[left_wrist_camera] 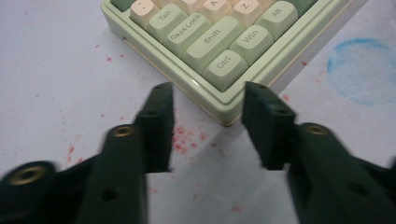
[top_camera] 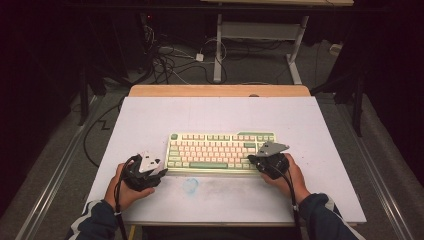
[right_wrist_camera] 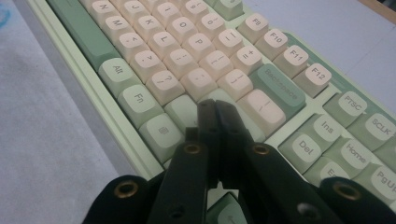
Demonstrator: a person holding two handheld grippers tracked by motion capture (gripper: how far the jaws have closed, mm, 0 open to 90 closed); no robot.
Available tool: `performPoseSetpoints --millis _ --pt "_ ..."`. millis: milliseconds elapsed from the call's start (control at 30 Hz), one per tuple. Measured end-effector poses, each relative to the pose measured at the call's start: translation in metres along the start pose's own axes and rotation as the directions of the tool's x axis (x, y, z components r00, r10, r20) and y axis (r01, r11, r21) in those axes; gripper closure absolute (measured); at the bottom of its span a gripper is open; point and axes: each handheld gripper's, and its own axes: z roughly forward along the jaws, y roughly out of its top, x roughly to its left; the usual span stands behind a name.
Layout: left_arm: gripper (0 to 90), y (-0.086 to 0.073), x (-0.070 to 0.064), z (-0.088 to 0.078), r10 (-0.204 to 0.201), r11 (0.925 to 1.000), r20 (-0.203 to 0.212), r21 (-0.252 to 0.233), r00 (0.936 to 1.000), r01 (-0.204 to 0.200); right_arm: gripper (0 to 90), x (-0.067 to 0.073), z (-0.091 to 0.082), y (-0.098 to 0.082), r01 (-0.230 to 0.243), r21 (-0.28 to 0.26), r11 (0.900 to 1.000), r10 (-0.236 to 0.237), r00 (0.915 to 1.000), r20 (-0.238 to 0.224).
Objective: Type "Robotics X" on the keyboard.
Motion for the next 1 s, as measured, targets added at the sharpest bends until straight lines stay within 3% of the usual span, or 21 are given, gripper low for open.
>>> performPoseSetpoints --millis 67,267,667,867,1000 --pt "66.6 0.002 0.0 -0.002 -0.013 0.9999 0.013 0.002 0.9998 0.013 90.0 0.0 0.0 0.0 0.0 -0.001 1.0 0.0 1.0 0.0" --pt "86.8 0.004 -0.001 -0.004 0.011 0.9999 0.015 0.011 0.9998 -0.011 90.0 0.0 0.0 0.0 0.001 -0.003 1.0 -0.001 1.0 0.002" --pt "86.9 0.011 -0.01 -0.004 0.054 0.9983 0.037 0.018 0.9978 -0.055 90.0 0.0 0.001 0.0 0.004 -0.002 1.0 -0.004 1.0 0.002" --pt "86.7 0.018 -0.015 0.005 0.078 0.9963 0.042 0.031 0.9961 -0.08 90.0 0.0 0.001 0.0 0.007 -0.002 1.0 -0.007 1.0 0.003" --pt "86.6 0.027 -0.018 0.011 0.072 0.9968 0.056 0.032 0.9958 -0.074 90.0 0.001 0.001 0.0 0.008 -0.002 1.0 -0.008 1.0 0.005"
